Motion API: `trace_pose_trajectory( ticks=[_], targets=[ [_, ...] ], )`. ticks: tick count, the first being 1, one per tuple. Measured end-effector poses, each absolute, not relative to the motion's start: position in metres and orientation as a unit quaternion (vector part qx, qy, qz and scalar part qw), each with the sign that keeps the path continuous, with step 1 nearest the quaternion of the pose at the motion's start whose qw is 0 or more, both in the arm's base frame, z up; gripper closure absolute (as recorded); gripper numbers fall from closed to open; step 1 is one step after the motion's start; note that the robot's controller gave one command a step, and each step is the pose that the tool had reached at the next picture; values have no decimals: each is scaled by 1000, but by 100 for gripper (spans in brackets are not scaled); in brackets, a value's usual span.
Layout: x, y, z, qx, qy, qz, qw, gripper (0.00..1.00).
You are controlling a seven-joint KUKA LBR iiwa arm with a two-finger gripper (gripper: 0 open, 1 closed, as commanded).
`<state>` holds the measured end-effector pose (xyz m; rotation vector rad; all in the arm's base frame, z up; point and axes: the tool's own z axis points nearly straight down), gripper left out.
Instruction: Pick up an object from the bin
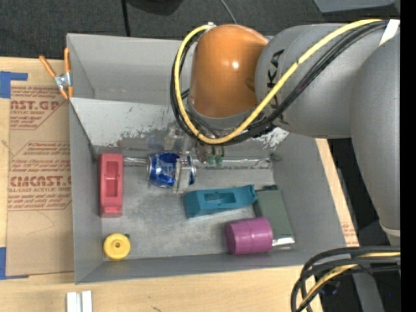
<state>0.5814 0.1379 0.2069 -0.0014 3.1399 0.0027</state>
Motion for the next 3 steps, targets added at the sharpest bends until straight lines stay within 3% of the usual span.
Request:
trace_pose_trajectory(
  ticks=[1,2,3],
  targets=[
    [583,131,186,22,1000,2,5,0],
    [584,105,143,69,998,1,-1,0],
    [586,107,133,59,998,2,5,0]
  ],
)
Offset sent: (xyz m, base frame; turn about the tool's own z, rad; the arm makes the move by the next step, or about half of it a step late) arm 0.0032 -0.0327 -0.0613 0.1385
